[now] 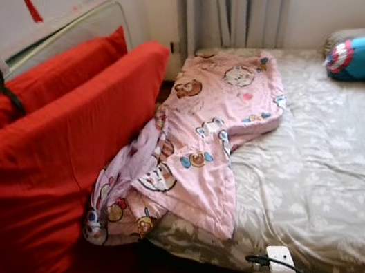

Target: Clean up the room

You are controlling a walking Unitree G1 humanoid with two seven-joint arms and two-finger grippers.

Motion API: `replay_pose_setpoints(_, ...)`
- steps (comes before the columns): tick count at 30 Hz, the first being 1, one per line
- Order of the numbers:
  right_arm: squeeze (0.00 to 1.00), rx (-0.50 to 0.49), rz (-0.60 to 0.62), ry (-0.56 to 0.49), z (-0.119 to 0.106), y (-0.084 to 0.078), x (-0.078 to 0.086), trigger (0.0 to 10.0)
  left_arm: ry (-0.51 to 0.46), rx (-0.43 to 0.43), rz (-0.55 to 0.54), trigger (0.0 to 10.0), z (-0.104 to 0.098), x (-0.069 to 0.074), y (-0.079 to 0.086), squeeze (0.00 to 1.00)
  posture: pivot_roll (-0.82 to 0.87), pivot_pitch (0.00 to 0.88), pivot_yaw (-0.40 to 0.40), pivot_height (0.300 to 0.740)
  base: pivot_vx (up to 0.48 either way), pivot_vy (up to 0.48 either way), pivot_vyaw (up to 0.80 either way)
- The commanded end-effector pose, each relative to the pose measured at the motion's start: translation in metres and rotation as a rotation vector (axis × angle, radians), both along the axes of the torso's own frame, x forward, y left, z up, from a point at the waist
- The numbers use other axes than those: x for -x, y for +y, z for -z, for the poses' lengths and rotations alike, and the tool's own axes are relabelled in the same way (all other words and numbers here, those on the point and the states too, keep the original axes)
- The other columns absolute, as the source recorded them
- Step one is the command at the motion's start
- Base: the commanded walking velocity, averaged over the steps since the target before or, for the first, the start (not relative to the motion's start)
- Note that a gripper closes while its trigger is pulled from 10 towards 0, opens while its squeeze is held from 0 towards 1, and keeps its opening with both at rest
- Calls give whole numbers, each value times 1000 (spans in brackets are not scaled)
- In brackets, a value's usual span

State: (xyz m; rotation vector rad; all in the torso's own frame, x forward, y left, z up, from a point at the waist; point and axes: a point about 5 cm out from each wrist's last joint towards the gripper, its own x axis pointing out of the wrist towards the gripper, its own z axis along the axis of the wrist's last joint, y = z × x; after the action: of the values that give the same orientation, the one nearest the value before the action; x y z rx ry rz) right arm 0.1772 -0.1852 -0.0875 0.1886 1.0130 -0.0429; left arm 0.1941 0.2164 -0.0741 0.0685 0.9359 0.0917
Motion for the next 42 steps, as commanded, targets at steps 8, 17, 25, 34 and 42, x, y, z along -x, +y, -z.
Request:
replay_pose_setpoints(8,0,7,7,-9,-2,-4,-3,10000,15,9,13,10000,1,1,-3,0,26,0,-17,740,0,0,0)
replay_pose_setpoints(17,0,5,16,-16,-2,-3,-3,10000,15,14,1,10000,1,1,-2,0,30,0,-19,740,0,0,0)
replay_pose_setpoints(25,0,3,18,-17,-2,-3,-3,10000,15,14,1,10000,2,1,-2,0,30,0,-19,740,0,0,0)
replay_pose_setpoints(34,0,5,10,-15,-2,-4,-3,10000,16,15,0,10000,2,1,-3,0,32,0,-20,740,0,0,0)
replay_pose_setpoints(42,0,16,-18,-22,-3,-4,-4,10000,17,15,0,10000,2,1,-3,0,32,0,-20,740,0,0,214)
